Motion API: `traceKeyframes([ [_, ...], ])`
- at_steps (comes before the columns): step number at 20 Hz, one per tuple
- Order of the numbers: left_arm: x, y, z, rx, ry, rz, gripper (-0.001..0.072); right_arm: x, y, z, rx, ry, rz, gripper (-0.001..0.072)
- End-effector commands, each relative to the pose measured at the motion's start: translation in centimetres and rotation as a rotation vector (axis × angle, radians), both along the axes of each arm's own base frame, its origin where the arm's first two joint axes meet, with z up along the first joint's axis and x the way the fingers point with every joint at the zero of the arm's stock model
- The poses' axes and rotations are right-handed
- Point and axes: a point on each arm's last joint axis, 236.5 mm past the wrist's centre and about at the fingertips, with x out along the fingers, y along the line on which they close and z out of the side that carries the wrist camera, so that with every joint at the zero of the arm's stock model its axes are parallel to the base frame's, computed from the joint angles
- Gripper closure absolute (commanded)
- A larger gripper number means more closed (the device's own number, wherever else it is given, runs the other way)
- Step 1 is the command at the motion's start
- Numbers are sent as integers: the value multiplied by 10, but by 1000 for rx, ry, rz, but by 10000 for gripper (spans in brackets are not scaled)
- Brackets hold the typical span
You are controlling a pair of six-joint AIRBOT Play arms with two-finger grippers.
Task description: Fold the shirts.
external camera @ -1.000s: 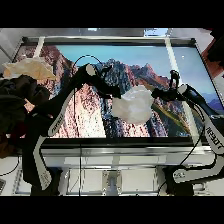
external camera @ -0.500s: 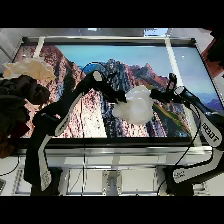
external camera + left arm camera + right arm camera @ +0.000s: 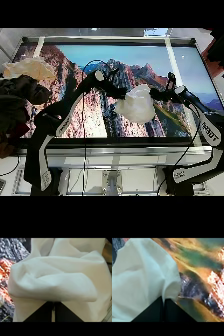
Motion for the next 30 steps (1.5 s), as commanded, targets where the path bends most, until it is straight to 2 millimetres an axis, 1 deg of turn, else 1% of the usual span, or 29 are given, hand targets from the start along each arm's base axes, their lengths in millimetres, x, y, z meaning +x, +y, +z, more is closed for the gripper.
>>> traceKeyframes([
  [1, 28, 15, 54, -29, -118, 6, 696, 6, -9, 43, -126, -61, 118, 683],
  [2, 36, 26, 77, -40, -162, 26, 695, 7, -15, 72, -192, -99, 161, 683],
  [4, 43, 55, 126, -42, -243, 57, 695, 3, -26, 143, -311, -201, 205, 683],
  [5, 42, 70, 149, -33, -282, 62, 695, -3, -31, 180, -361, -261, 211, 683],
  [6, 37, 87, 175, -13, -328, 63, 696, -13, -35, 223, -408, -333, 207, 683],
  [7, 28, 102, 200, 10, -373, 60, 696, -26, -36, 263, -441, -407, 197, 684],
  [8, 17, 114, 223, 32, -422, 47, 696, -44, -35, 305, -464, -487, 185, 684],
  [9, 2, 126, 250, 55, -479, 36, 695, -64, -33, 343, -477, -565, 172, 684],
  [10, -13, 136, 275, 72, -533, 30, 695, -89, -30, 381, -490, -647, 159, 684],
  [11, -33, 145, 303, 77, -586, 18, 696, -116, -26, 414, -499, -723, 148, 684],
  [12, -53, 154, 326, 79, -633, 10, 696, -141, -22, 440, -506, -787, 139, 685],
  [13, -76, 164, 350, 83, -686, 4, 695, -167, -16, 461, -500, -846, 136, 684],
  [14, -95, 173, 369, 85, -727, 8, 695, -193, -9, 480, -487, -906, 134, 684],
  [15, -114, 183, 386, 87, -769, 16, 696, -214, -2, 494, -470, -954, 138, 684],
  [16, -130, 193, 402, 91, -817, 36, 696, -229, 3, 503, -456, -990, 139, 684],
  [17, -140, 205, 413, 109, -856, 63, 696, -239, 6, 510, -447, -1017, 140, 684],
  [18, -143, 218, 414, 147, -870, 99, 696, -242, 7, 511, -446, -1022, 139, 684],
  [19, -139, 232, 407, 200, -852, 146, 696, -239, 6, 510, -444, -1017, 139, 684],
  [20, -134, 249, 388, 282, -788, 185, 696, -231, 6, 505, -432, -996, 139, 684],
  [21, -129, 266, 359, 384, -698, 207, 696, -218, 5, 496, -408, -961, 135, 684],
  [22, -126, 279, 327, 470, -600, 209, 696, -200, 5, 483, -389, -911, 144, 685],
  [23, -125, 285, 288, 541, -493, 179, 696, -183, 8, 466, -362, -858, 162, 684],
  [24, -126, 283, 253, 569, -403, 140, 696, -159, 11, 440, -322, -783, 183, 684],
  [25, -128, 275, 212, 573, -308, 94, 696, -135, 15, 406, -278, -691, 203, 684],
  [26, -130, 263, 168, 557, -219, 51, 696, -114, 17, 368, -238, -595, 217, 684],
  [27, -132, 252, 128, 535, -142, 26, 696, -94, 17, 322, -203, -484, 228, 684],
  [28, -133, 243, 88, 517, -79, 15, 696, -78, 17, 277, -173, -383, 232, 683],
  [29, -130, 240, 47, 519, -36, 21, 695, -64, 15, 230, -152, -283, 229, 684],
  [30, -124, 241, 13, 534, -15, 40, 695, -52, 12, 188, -136, -205, 218, 683],
])
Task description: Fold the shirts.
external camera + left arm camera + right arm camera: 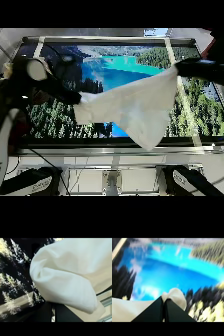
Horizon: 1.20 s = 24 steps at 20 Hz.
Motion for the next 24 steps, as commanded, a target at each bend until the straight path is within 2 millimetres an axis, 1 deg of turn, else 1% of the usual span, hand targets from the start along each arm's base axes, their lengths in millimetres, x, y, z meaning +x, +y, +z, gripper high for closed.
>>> traceKeyframes([
  [1, 3, -5, -126, 10, 119, 72, 695, 40, -1, -147, 73, 296, -37, 683],
  [2, 15, -4, -146, 23, 108, 108, 695, 50, -4, -180, 89, 338, -67, 683],
  [3, 35, -3, -160, 27, 65, 155, 695, 62, -6, -206, 129, 373, -116, 682],
  [4, 53, -3, -166, 19, 13, 196, 691, 75, -8, -223, 178, 381, -169, 673],
  [5, 75, -4, -164, 0, -53, 244, 685, 88, -9, -230, 227, 359, -215, 573],
  [6, 95, -4, -154, -25, -127, 277, 642, 102, -12, -227, 278, 317, -261, 331],
  [7, 119, -3, -135, -47, -207, 303, 323, 113, -17, -219, 303, 266, -297, 205],
  [8, 139, 2, -113, -64, -270, 331, -13, 121, -22, -207, 303, 222, -310, 189],
  [9, 158, 11, -85, -70, -321, 357, 2, 126, -29, -195, 275, 192, -304, 190],
  [10, 173, 23, -54, -59, -367, 368, 2, 128, -37, -182, 233, 172, -289, 190],
  [11, 182, 37, -23, -36, -408, 379, 3, 124, -49, -171, 176, 169, -271, 191],
  [12, 188, 53, 10, -3, -453, 380, 3, 116, -63, -164, 117, 190, -257, 192],
  [13, 188, 67, 39, 36, -500, 362, 4, 101, -81, -162, 48, 230, -252, 193],
  [14, 185, 81, 66, 83, -549, 336, 4, 78, -100, -167, -2, 310, -266, 199],
  [15, 177, 91, 87, 113, -587, 323, 4, 54, -121, -175, -49, 399, -292, 199],
  [16, 165, 97, 104, 130, -602, 306, 5, 25, -138, -187, -70, 509, -312, 198],
  [17, 153, 102, 111, 148, -593, 293, 5, -1, -145, -200, -53, 609, -316, 198],
  [18, 140, 105, 113, 155, -566, 293, 4, -28, -145, -215, -15, 697, -292, 198],
  [19, 129, 108, 108, 163, -539, 294, 5, -49, -138, -229, 38, 757, -257, 198],
  [20, 117, 109, 96, 167, -499, 291, 5, -66, -127, -244, 119, 795, -231, 198],
  [21, 105, 105, 80, 153, -453, 287, 5, -78, -116, -257, 206, 818, -224, 198],
  [22, 90, 97, 59, 122, -396, 279, 5, -89, -104, -270, 286, 834, -210, 198],
  [24, 64, 76, 19, 35, -298, 270, 5, -101, -89, -292, 402, 841, -233, 198],
])
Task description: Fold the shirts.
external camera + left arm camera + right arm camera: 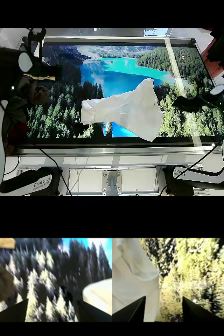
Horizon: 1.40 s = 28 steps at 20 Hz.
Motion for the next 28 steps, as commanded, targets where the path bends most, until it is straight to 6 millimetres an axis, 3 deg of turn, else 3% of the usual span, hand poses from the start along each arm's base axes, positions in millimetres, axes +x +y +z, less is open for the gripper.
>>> traceKeyframes([
  [1, -46, -27, -52, -134, 128, -30, 4, -33, 33, -30, 209, 23, -68, 198],
  [3, -60, -40, -76, -202, 172, -29, 4, -31, 44, -37, 255, -5, -104, 199],
  [6, -70, -49, -97, -253, 216, -22, 4, -27, 49, -40, 281, -28, -138, 199],
  [10, -78, -51, -116, -266, 249, -12, 4, -25, 60, -41, 284, -26, -113, 237],
  [17, -111, -46, -158, -251, 369, 6, 5, -17, 91, -54, 264, 3, -80, 238],
  [18, -115, -46, -163, -252, 384, 9, 4, -16, 93, -52, 273, 1, -83, 272],
  [19, -119, -47, -167, -259, 397, 12, 4, -15, 96, -50, 288, 0, -85, 458],
  [20, -123, -50, -170, -276, 410, 17, 4, -14, 99, -47, 309, -1, -90, 689],
  [22, -121, -63, -173, -354, 399, 43, 4, -13, 106, -40, 341, -19, -60, 682],
  [25, -103, -82, -174, -514, 323, 144, 4, -11, 111, -26, 372, -27, -14, 682],
  [28, -100, -93, -183, -520, 303, 108, 4, -4, 112, -15, 384, -46, 8, 682],
])
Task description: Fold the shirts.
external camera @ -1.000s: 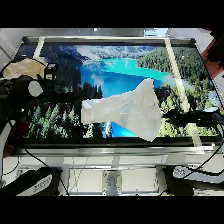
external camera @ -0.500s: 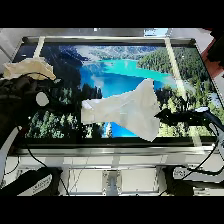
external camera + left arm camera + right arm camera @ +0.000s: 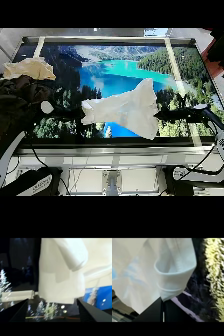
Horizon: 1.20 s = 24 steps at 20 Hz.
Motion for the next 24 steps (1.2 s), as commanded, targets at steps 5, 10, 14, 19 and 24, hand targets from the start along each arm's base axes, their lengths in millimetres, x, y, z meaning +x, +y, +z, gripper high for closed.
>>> traceKeyframes([
  [5, 9, -56, -37, 10, -90, -124, 4, 15, 10, 24, 75, -47, -8, 682],
  [10, 29, -61, -55, 13, -128, -51, 34, 12, 13, 26, 88, -44, 11, 682],
  [14, 35, -60, -55, 15, -149, -41, 695, 12, 14, 27, 86, -61, 24, 683],
  [19, 68, -70, -10, -30, -229, -26, 696, 22, 20, 57, 134, -136, 41, 683],
  [24, 99, -47, 156, 82, -539, -146, 696, 23, 7, 171, 72, -398, 116, 684],
])
